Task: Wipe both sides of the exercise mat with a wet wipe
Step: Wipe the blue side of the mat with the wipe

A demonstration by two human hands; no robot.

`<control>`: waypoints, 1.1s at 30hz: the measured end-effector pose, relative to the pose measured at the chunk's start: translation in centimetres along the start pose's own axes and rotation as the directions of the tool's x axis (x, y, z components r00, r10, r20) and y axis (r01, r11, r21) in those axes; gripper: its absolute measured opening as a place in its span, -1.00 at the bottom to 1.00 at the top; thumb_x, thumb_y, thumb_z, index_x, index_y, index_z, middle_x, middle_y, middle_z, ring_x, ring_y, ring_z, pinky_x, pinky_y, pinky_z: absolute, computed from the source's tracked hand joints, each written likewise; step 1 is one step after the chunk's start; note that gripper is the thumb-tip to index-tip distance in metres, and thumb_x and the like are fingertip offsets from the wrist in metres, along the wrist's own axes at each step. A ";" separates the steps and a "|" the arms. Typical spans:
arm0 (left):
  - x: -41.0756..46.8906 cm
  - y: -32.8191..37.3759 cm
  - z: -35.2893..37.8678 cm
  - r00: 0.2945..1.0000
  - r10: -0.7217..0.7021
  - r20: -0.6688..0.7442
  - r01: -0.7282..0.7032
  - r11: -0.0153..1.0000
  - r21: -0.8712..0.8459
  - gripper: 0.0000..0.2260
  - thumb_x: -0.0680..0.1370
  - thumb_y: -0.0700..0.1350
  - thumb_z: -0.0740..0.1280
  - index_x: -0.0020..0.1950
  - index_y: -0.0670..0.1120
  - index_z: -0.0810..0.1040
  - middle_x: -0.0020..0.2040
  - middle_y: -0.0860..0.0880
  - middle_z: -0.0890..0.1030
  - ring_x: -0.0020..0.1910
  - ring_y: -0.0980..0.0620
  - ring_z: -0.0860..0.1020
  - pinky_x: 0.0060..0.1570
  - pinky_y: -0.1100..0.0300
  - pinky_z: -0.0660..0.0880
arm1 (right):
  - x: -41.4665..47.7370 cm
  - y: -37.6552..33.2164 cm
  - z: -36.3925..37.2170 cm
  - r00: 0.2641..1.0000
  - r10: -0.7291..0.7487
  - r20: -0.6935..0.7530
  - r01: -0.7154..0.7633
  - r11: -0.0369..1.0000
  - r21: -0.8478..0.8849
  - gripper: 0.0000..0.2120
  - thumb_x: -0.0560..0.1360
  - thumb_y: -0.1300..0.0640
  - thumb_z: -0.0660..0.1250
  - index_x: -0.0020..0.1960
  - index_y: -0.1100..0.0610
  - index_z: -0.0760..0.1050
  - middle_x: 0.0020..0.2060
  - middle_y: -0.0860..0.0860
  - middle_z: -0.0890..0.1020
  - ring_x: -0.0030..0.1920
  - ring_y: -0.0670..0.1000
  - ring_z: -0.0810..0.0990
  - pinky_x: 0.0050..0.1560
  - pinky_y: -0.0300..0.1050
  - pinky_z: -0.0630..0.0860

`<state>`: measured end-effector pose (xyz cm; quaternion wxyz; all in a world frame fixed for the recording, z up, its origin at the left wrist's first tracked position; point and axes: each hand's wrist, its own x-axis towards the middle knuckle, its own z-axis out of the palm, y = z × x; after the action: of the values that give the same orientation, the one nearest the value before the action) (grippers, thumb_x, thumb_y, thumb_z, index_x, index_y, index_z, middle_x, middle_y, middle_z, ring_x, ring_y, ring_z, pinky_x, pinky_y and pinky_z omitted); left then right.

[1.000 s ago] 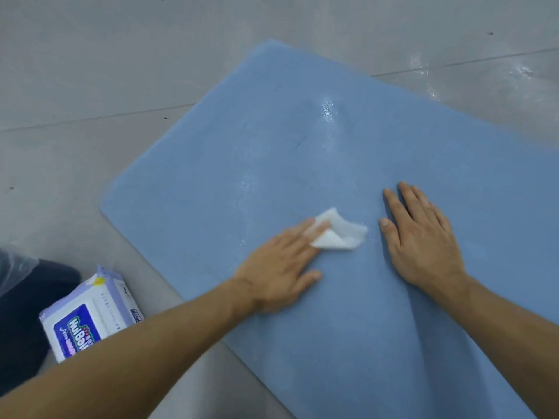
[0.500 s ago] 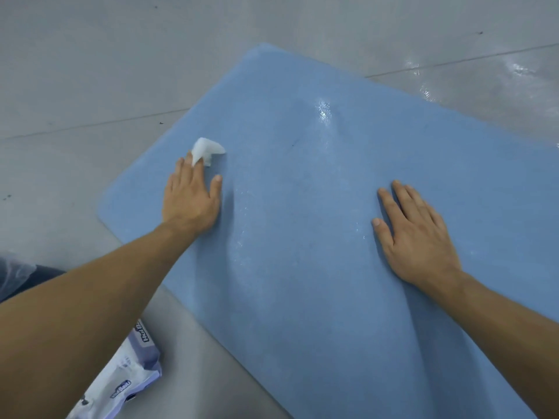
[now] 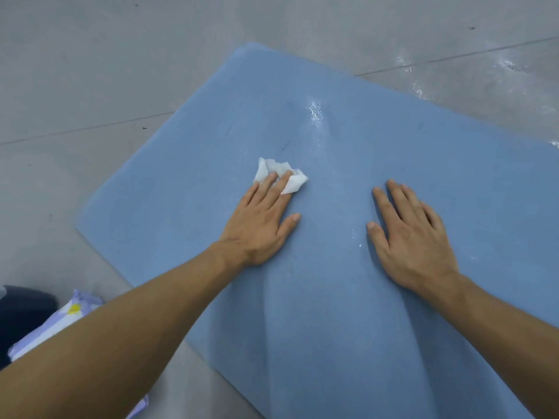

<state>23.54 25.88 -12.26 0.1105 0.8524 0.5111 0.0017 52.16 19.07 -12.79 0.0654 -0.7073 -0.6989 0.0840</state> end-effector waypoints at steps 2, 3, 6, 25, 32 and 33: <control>1.6 -1.2 -0.7 0.996 -0.093 -0.013 0.092 0.994 -0.054 -0.35 0.65 0.27 -0.14 0.71 0.05 -0.07 0.70 0.07 -0.05 0.67 0.06 -0.15 0.63 0.05 -0.16 | 0.3 0.0 0.0 1.000 0.002 0.007 -0.002 1.000 -0.005 -0.33 0.64 -0.21 -0.10 0.69 0.01 0.10 0.69 0.00 0.08 0.67 -0.01 0.00 0.61 0.04 0.02; 2.6 -1.9 -1.0 0.988 -0.155 -0.026 0.152 0.983 -0.102 -0.36 0.67 0.26 -0.12 0.71 0.04 -0.07 0.70 0.05 -0.04 0.67 0.04 -0.13 0.63 0.04 -0.12 | 0.4 0.0 -0.1 1.000 0.003 0.012 -0.003 1.000 -0.004 -0.32 0.63 -0.21 -0.10 0.69 0.01 0.09 0.69 -0.01 0.07 0.67 -0.01 -0.01 0.61 0.04 0.01; 4.9 -4.2 -1.7 0.959 -0.279 -0.042 0.269 0.948 -0.171 -0.42 0.73 0.16 -0.01 0.70 0.02 -0.07 0.70 0.01 -0.01 0.67 -0.01 -0.08 0.63 -0.02 -0.05 | 1.1 -0.1 -0.2 1.000 0.005 0.028 -0.005 1.000 -0.001 -0.30 0.63 -0.24 -0.10 0.70 0.01 0.06 0.69 -0.03 0.04 0.68 -0.03 -0.04 0.62 0.02 -0.05; 7.1 -3.3 -2.0 0.994 0.106 0.013 -0.104 0.991 -0.084 -0.41 0.69 0.16 -0.05 0.70 0.01 0.00 0.70 0.03 -0.01 0.68 -0.03 -0.18 0.63 -0.03 -0.19 | 12.4 1.4 -0.3 0.993 0.084 -0.077 -0.087 0.996 -0.035 -0.32 0.63 -0.20 -0.04 0.66 0.10 0.16 0.66 0.03 0.19 0.66 0.02 0.09 0.59 0.10 0.10; 8.5 -4.9 -2.6 0.988 0.149 0.045 -0.148 0.988 -0.035 -0.43 0.71 0.17 -0.07 0.70 0.07 -0.10 0.69 0.13 -0.11 0.66 0.10 -0.20 0.60 0.17 -0.23 | 12.7 1.3 -0.5 0.994 0.087 -0.065 -0.090 0.995 -0.050 -0.32 0.63 -0.19 -0.03 0.67 0.09 0.15 0.67 0.03 0.17 0.66 0.01 0.07 0.59 0.05 0.06; 9.4 -6.3 -2.9 0.996 0.079 0.032 -0.077 0.996 -0.051 -0.42 0.69 0.19 -0.10 0.70 0.09 -0.11 0.69 0.12 -0.08 0.67 0.10 -0.17 0.61 0.17 -0.19 | 12.7 1.3 -0.5 0.995 0.088 -0.056 -0.091 0.994 -0.052 -0.32 0.63 -0.19 -0.03 0.67 0.09 0.14 0.67 0.02 0.15 0.67 0.00 0.06 0.60 0.04 0.05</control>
<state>22.17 37.47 -11.68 0.1402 0.8686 0.4753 0.0043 53.63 31.73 -12.91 0.0606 -0.7415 -0.6665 0.0487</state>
